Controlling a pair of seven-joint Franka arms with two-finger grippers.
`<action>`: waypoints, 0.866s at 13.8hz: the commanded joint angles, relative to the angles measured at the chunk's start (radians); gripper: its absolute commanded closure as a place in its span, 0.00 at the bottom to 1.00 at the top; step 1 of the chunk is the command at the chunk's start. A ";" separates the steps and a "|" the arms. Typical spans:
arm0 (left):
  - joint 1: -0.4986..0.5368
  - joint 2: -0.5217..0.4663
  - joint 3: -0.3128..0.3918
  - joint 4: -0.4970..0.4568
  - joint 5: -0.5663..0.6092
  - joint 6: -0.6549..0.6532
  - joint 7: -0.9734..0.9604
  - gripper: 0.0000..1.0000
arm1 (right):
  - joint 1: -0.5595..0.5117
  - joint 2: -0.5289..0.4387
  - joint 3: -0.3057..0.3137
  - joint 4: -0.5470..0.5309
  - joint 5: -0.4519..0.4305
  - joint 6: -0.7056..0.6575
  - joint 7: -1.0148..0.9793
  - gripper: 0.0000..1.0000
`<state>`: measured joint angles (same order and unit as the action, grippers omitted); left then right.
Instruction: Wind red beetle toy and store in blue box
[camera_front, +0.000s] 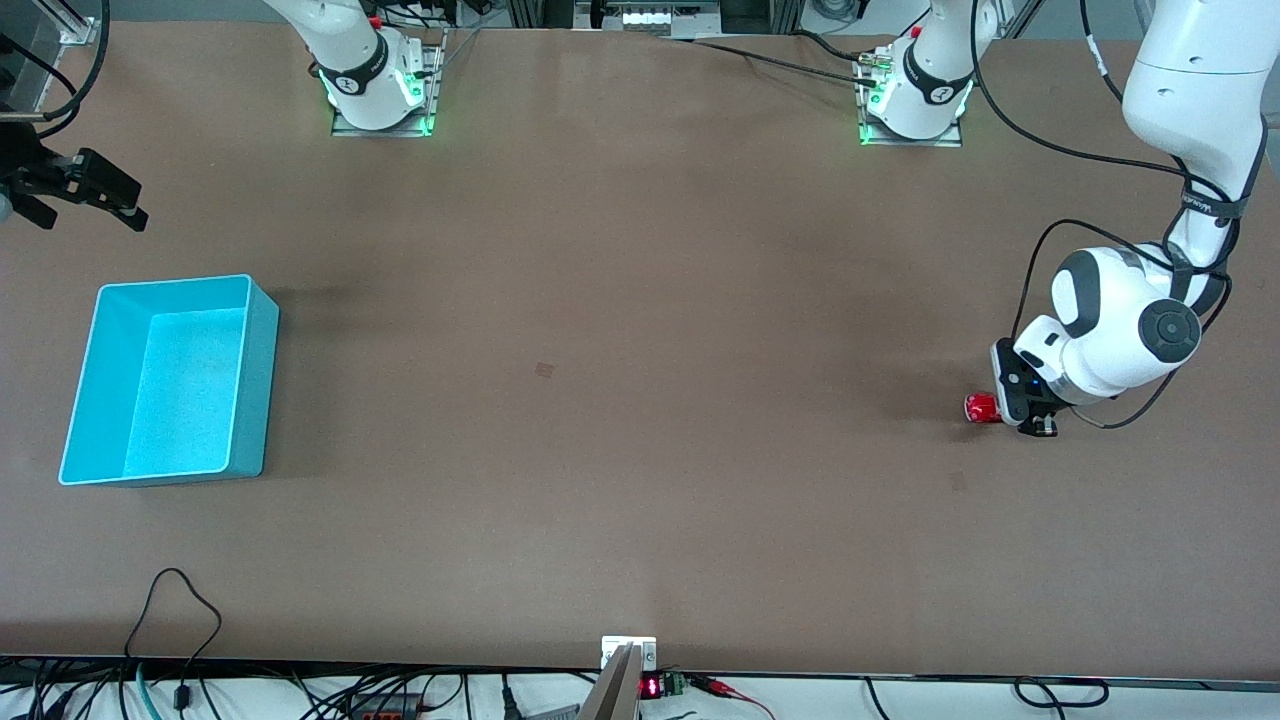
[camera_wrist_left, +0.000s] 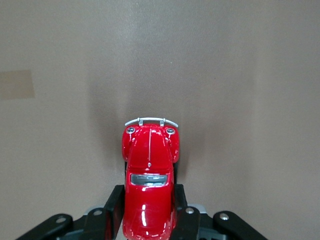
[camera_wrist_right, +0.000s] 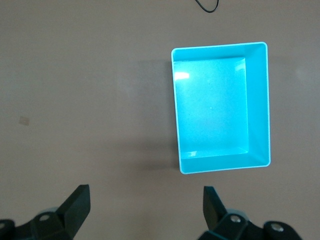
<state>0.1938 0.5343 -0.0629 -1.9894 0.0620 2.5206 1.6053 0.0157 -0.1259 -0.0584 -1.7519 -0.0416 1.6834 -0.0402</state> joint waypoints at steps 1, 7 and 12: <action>0.027 0.035 -0.006 0.020 0.021 0.001 0.019 0.76 | -0.003 -0.008 0.002 -0.006 0.017 0.010 0.006 0.00; 0.137 0.055 -0.005 0.049 0.021 0.000 0.172 0.76 | -0.003 -0.006 0.002 -0.006 0.017 0.010 0.006 0.00; 0.208 0.093 -0.003 0.090 0.021 0.000 0.228 0.76 | -0.003 -0.006 0.002 -0.005 0.017 0.012 0.006 0.00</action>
<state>0.3832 0.5724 -0.0601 -1.9282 0.0620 2.5217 1.8013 0.0157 -0.1258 -0.0583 -1.7519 -0.0416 1.6843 -0.0402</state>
